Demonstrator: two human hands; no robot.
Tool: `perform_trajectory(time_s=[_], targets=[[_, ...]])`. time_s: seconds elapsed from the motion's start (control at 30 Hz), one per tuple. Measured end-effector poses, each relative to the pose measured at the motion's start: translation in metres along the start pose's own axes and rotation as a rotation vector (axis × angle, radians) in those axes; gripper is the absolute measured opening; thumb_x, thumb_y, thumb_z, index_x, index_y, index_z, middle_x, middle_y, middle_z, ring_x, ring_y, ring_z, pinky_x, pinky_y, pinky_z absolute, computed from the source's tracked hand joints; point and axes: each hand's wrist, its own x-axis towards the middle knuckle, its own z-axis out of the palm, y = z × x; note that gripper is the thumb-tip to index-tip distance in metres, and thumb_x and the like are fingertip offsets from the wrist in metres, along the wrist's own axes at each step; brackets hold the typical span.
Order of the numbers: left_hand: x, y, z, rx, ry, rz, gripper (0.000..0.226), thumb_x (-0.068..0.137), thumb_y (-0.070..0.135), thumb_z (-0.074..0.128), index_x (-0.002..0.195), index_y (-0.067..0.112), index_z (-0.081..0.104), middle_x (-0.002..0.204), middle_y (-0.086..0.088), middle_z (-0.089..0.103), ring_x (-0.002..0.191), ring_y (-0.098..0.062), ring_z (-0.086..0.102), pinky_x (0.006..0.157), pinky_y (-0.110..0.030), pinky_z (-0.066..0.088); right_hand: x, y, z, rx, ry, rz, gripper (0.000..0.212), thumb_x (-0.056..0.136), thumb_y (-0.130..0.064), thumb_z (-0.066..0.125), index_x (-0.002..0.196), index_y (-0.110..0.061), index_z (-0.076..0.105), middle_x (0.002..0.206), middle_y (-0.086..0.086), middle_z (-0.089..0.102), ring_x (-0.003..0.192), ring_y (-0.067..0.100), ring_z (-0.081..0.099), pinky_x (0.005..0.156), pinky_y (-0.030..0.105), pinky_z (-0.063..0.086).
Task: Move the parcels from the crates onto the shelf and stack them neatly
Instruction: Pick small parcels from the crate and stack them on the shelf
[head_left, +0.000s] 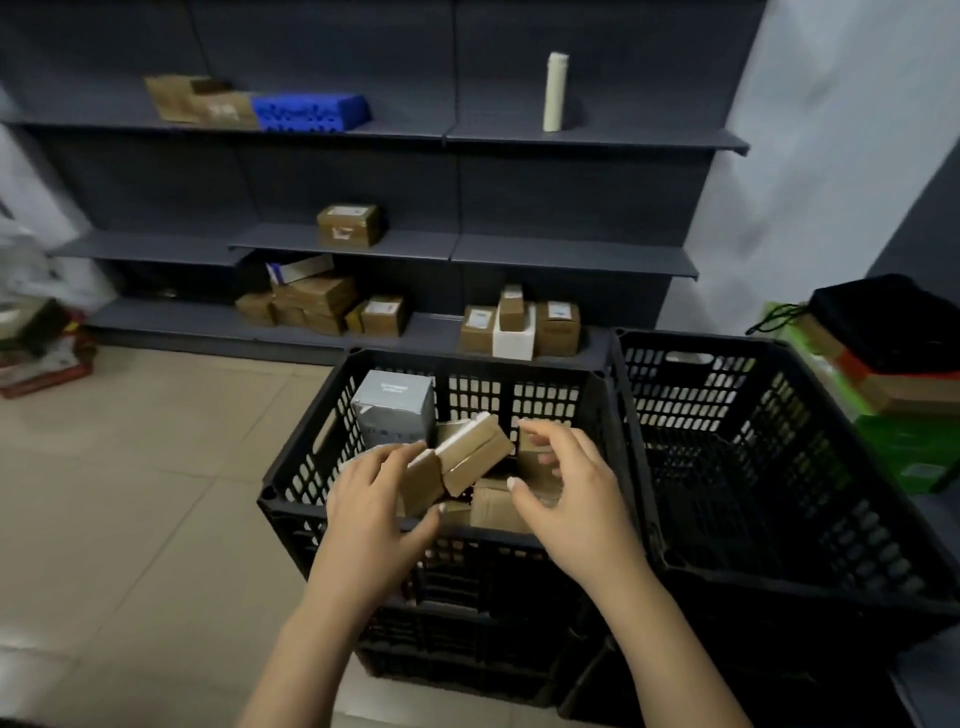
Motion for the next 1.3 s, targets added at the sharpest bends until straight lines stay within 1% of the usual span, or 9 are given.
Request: perform_trajectory(time_s=[0.1, 0.3, 0.47, 0.63, 0.93, 1.03, 1.1, 1.17, 1.3], targets=[[0.032, -0.005, 0.012, 0.03, 0.006, -0.053, 0.062, 0.08, 0.038, 0.072, 0.135, 0.035, 0.045, 0.129, 0.015, 0.044, 0.126, -0.007, 0.034, 0.106, -0.037, 0.03, 0.04, 0.018, 0.008, 0.02, -0.042, -0.016, 0.05, 0.085, -0.021, 0.068, 0.127, -0.039, 0.049, 0.117, -0.024, 0.045, 0.109, 0.0, 0.047, 0.092, 0.019, 0.042], [0.074, -0.022, 0.037, 0.055, 0.05, -0.143, 0.06, 0.081, 0.037, 0.071, 0.135, 0.033, 0.046, 0.129, 0.012, 0.047, 0.125, -0.007, 0.037, 0.106, -0.032, 0.028, 0.111, 0.045, 0.026, 0.028, -0.166, -0.047, 0.05, 0.086, -0.02, 0.067, 0.129, -0.036, 0.048, 0.12, -0.022, 0.043, 0.107, -0.006, 0.043, 0.085, 0.007, 0.037], [0.096, -0.045, 0.056, 0.063, -0.027, -0.211, 0.062, 0.083, 0.041, 0.068, 0.138, 0.035, 0.041, 0.133, 0.013, 0.042, 0.127, -0.006, 0.029, 0.108, -0.031, 0.025, 0.145, 0.063, 0.054, 0.014, -0.249, -0.009, 0.052, 0.086, -0.018, 0.068, 0.131, -0.034, 0.048, 0.124, -0.017, 0.045, 0.111, 0.0, 0.045, 0.091, 0.018, 0.042], [0.132, -0.085, 0.081, 0.051, -0.148, -0.271, 0.066, 0.083, 0.042, 0.066, 0.141, 0.033, 0.037, 0.138, 0.009, 0.042, 0.132, -0.012, 0.03, 0.113, -0.038, 0.026, 0.178, 0.099, 0.097, -0.086, -0.334, 0.099, 0.056, 0.085, -0.02, 0.069, 0.134, -0.034, 0.046, 0.13, -0.012, 0.042, 0.114, 0.005, 0.043, 0.082, 0.012, 0.038], [0.147, -0.149, 0.128, 0.219, -0.618, -0.472, 0.09, 0.08, 0.074, 0.047, 0.152, 0.034, 0.009, 0.161, 0.001, 0.006, 0.147, -0.02, 0.001, 0.119, -0.047, -0.003, 0.205, 0.149, 0.171, -0.287, -0.515, 0.479, 0.058, 0.096, -0.055, 0.039, 0.149, -0.038, 0.024, 0.158, 0.003, 0.019, 0.144, 0.028, 0.011, 0.115, 0.049, 0.022], [0.148, -0.154, 0.129, 0.234, -0.658, -0.473, 0.09, 0.078, 0.076, 0.046, 0.151, 0.04, 0.007, 0.161, 0.002, 0.002, 0.147, -0.022, -0.006, 0.114, -0.058, -0.01, 0.205, 0.156, 0.186, -0.233, -0.483, 0.56, 0.055, 0.097, -0.054, 0.037, 0.148, -0.043, 0.021, 0.15, 0.006, 0.034, 0.134, 0.03, 0.035, 0.104, 0.05, 0.042], [0.15, -0.157, 0.127, 0.231, -0.703, -0.527, 0.094, 0.074, 0.08, 0.046, 0.15, 0.044, 0.005, 0.161, -0.001, -0.005, 0.146, -0.027, -0.014, 0.109, -0.065, -0.014, 0.207, 0.156, 0.19, -0.189, -0.426, 0.597, 0.058, 0.098, -0.046, 0.043, 0.149, -0.041, 0.017, 0.137, 0.006, 0.049, 0.109, 0.02, 0.056, 0.079, 0.035, 0.054], [0.151, -0.161, 0.124, 0.23, -0.778, -0.6, 0.102, 0.069, 0.084, 0.048, 0.149, 0.046, -0.003, 0.159, -0.006, -0.019, 0.143, -0.036, -0.022, 0.106, -0.067, -0.015, 0.21, 0.157, 0.19, -0.137, -0.379, 0.662, 0.062, 0.099, -0.036, 0.048, 0.152, -0.033, 0.016, 0.132, 0.006, 0.054, 0.097, 0.015, 0.059, 0.065, 0.019, 0.045], [0.154, -0.166, 0.119, 0.215, -0.86, -0.661, 0.113, 0.063, 0.083, 0.058, 0.147, 0.05, -0.009, 0.155, -0.017, -0.028, 0.141, -0.043, -0.022, 0.11, -0.065, -0.006, 0.214, 0.155, 0.186, -0.03, -0.38, 0.762, 0.056, 0.099, -0.031, 0.05, 0.15, -0.024, 0.028, 0.139, 0.006, 0.049, 0.109, 0.019, 0.051, 0.062, 0.013, 0.034]])
